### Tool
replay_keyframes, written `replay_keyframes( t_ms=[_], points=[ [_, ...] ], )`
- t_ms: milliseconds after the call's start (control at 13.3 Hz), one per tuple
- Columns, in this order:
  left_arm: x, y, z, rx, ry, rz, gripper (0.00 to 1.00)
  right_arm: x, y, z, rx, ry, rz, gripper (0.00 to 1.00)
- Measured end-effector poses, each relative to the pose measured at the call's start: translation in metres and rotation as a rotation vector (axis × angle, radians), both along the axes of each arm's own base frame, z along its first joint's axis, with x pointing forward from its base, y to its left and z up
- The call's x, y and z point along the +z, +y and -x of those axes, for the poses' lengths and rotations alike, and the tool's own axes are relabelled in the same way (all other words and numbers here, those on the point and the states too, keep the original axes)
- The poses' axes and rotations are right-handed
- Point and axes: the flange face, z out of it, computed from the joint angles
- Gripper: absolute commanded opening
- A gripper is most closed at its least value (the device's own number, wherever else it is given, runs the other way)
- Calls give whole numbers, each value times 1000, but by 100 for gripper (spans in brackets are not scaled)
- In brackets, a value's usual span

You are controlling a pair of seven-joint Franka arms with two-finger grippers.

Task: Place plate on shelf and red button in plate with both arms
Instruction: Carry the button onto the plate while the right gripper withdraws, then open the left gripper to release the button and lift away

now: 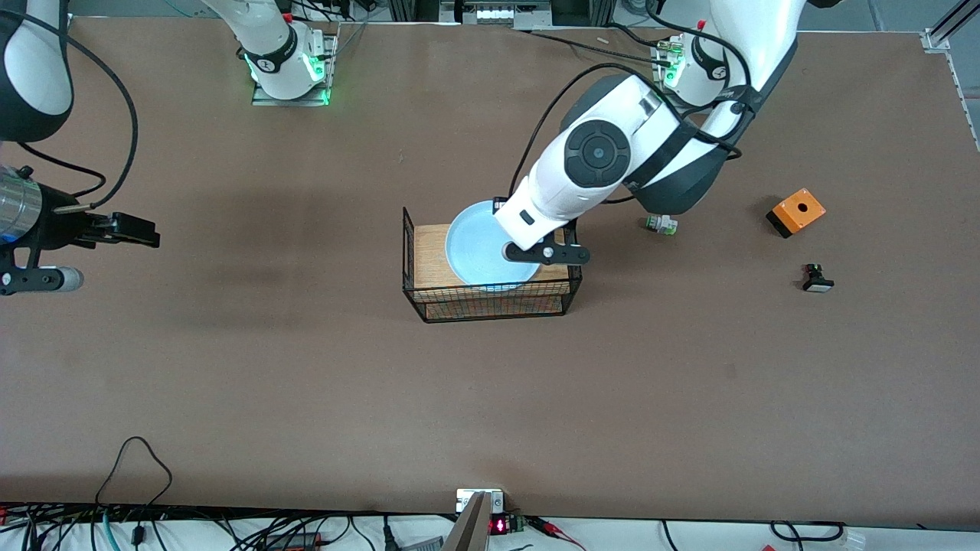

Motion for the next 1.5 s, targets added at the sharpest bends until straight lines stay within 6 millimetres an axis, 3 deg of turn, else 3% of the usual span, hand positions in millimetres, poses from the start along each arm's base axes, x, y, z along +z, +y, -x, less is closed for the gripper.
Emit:
replay_keyframes(
  t_ms=[300, 526, 676, 901, 976, 1051, 1126, 1202, 1502],
  points=[
    [-23, -21, 0, -14, -48, 10, 0, -1, -1, 55, 1, -52, -2, 100],
    [-43, -16, -7, -12, -45, -13, 0, -10, -7, 88, -8, -58, -3, 100],
    [-53, -15, -9, -17, -46, -30, 0, -12, -10, 96, -14, -60, -3, 100],
    [-58, -24, -4, -30, -49, -27, 1, -7, -10, 88, -14, -72, -3, 100],
    [-58, -28, -4, -30, -61, -16, 6, -5, -10, 83, -14, -76, -2, 100],
    [-61, -29, -4, -29, -65, -10, 22, -5, -10, 79, -14, -78, -2, 100],
    [-64, -30, -5, -27, -65, -8, 49, -5, -10, 76, -15, -76, -2, 100],
    [-68, -29, -6, -25, -64, -8, 99, -6, -11, 74, -16, -75, -2, 100],
    [-67, -26, -11, -26, -85, -18, 100, -8, -14, 72, -21, -72, -2, 100]
  ],
)
